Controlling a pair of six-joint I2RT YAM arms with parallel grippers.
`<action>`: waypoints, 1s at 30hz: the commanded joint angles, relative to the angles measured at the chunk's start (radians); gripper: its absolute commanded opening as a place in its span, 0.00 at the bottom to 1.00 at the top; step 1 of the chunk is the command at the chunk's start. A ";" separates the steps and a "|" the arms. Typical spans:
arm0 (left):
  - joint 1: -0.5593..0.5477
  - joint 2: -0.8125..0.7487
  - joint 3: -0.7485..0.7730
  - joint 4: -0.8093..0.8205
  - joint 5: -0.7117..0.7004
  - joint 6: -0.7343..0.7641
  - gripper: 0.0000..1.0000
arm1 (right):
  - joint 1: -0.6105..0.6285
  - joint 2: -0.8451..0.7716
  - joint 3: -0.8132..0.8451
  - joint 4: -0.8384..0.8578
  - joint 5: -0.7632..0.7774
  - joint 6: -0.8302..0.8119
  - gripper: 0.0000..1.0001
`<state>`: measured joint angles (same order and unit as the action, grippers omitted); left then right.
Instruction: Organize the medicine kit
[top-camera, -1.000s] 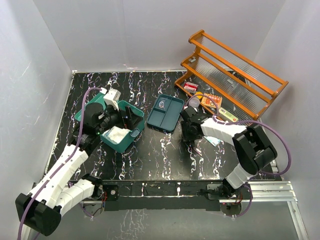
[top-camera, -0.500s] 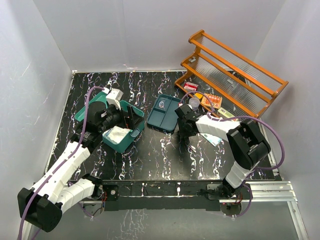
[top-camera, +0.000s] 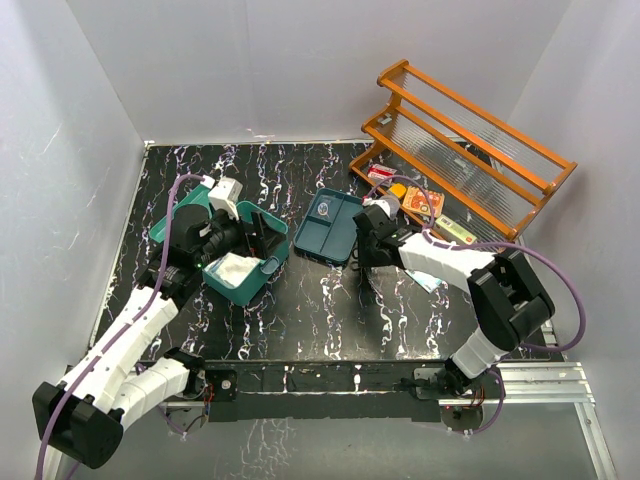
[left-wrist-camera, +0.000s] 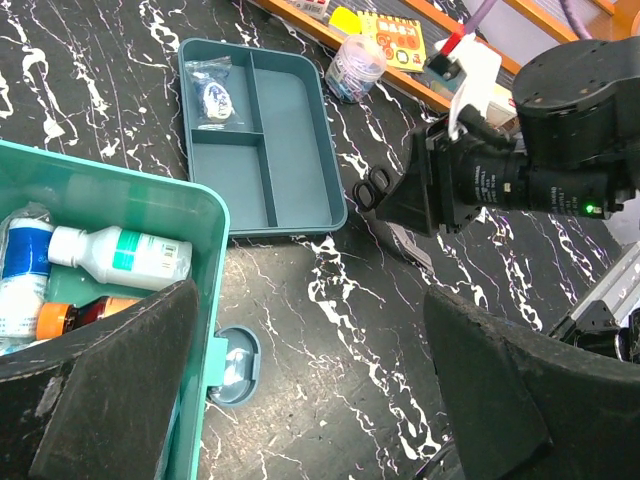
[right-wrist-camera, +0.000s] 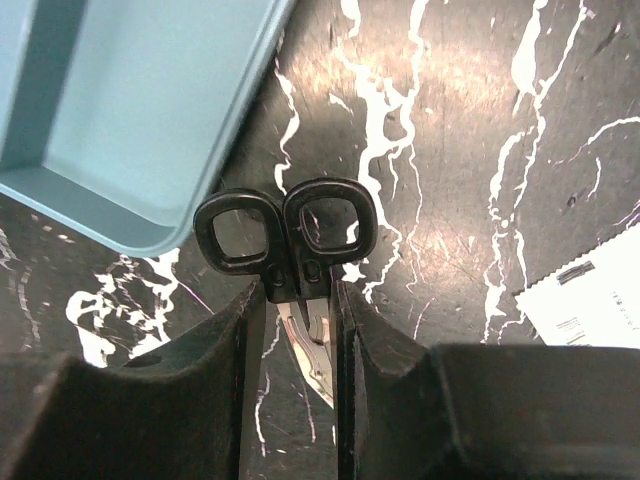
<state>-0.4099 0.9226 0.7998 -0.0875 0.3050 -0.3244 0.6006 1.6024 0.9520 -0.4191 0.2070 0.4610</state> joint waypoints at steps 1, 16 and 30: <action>-0.004 -0.028 0.019 -0.014 -0.013 0.007 0.93 | 0.003 -0.052 0.012 0.086 0.049 0.050 0.19; -0.004 -0.041 0.018 -0.027 -0.020 0.004 0.93 | 0.006 -0.012 0.201 0.129 0.029 0.282 0.20; -0.004 -0.049 0.018 -0.043 -0.018 -0.001 0.93 | 0.015 0.096 0.315 0.054 0.097 0.112 0.37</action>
<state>-0.4099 0.9051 0.7998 -0.1303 0.2913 -0.3248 0.6090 1.7180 1.2491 -0.3321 0.2474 0.7055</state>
